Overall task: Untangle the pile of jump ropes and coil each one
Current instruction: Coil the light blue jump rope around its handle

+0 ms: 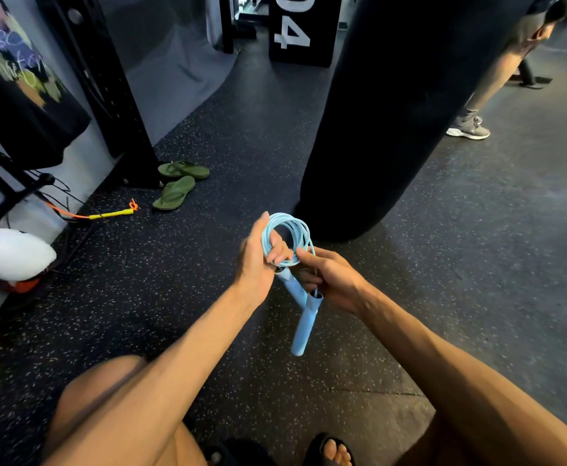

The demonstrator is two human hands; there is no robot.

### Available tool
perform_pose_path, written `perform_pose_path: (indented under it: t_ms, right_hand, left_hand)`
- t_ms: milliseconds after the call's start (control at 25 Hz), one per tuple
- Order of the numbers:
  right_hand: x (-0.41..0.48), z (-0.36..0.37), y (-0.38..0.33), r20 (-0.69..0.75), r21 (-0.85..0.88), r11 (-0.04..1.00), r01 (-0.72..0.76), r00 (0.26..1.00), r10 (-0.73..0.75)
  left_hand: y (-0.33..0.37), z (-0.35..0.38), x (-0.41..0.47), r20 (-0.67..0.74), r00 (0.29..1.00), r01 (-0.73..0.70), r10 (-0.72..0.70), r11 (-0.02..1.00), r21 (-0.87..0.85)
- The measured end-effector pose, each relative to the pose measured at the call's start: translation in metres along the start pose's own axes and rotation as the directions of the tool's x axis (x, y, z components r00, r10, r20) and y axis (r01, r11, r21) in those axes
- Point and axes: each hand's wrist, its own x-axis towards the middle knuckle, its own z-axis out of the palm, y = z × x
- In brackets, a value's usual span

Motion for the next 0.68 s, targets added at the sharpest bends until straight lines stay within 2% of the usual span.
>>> perform_pose_path:
  t_ms: [160, 240, 360, 440, 560, 680]
  right_hand:
    - [0.007, 0.002, 0.003, -0.088, -0.057, 0.996, 0.074, 0.993, -0.078]
    - [0.016, 0.001, 0.007, -0.142, -0.213, 0.972, 0.101, 0.981, -0.134]
    - [0.035, 0.004, 0.013, -0.165, -0.551, 0.822, 0.146, 0.946, -0.279]
    - [0.048, 0.012, 0.014, -0.129, -0.636, 0.751, 0.176, 0.936, -0.328]
    - [0.076, 0.03, 0.015, -0.053, -0.641, 0.742, 0.196, 0.953, -0.298]
    - [0.113, 0.056, 0.026, 0.011, -0.485, 0.858, 0.17, 0.982, -0.189]
  left_hand:
    - [-0.001, -0.002, 0.005, -0.156, 0.985, 0.059, -0.071, 0.995, -0.08]
    - [-0.002, -0.008, 0.008, -0.247, 0.965, 0.071, -0.083, 0.996, -0.056]
    - [0.0, -0.02, 0.016, -0.311, 0.947, 0.079, -0.081, 0.997, -0.018]
    - [0.005, -0.03, 0.02, -0.338, 0.94, 0.068, -0.055, 0.997, 0.026]
    - [0.011, -0.054, 0.026, -0.364, 0.93, -0.01, 0.058, 0.991, 0.134]
    - [0.016, -0.09, 0.036, -0.468, 0.874, -0.123, 0.132, 0.991, 0.049]
